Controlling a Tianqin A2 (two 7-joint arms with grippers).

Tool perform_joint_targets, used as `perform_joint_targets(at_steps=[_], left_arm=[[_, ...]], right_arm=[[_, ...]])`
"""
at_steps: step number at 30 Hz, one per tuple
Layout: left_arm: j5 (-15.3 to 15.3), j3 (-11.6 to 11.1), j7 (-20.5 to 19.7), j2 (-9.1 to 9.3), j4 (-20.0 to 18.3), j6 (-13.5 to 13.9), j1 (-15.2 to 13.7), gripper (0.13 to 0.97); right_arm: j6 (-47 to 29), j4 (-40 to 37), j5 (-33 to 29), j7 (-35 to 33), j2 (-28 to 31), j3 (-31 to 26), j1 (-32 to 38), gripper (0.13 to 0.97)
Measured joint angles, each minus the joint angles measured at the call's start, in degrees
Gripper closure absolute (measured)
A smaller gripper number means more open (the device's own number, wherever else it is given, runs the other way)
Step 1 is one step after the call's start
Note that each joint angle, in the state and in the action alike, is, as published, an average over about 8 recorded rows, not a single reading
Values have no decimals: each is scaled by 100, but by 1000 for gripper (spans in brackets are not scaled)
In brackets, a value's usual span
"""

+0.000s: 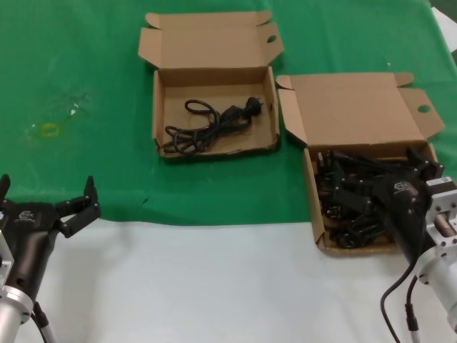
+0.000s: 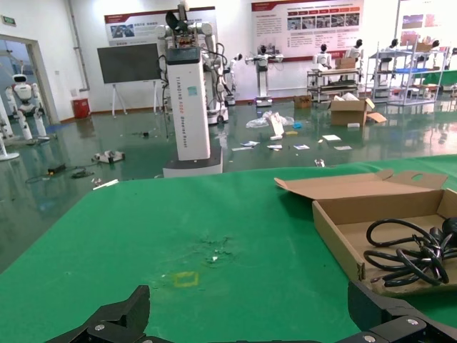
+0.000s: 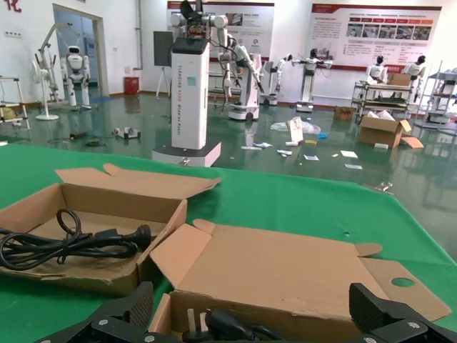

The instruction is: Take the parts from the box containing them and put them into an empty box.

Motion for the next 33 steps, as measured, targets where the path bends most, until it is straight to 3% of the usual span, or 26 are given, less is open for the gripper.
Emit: perform_joint_targets(at_steps=[33], left_arm=[[0,0,0,0,0,0,0,132]], right_arm=[[0,0,0,0,0,0,0,129]])
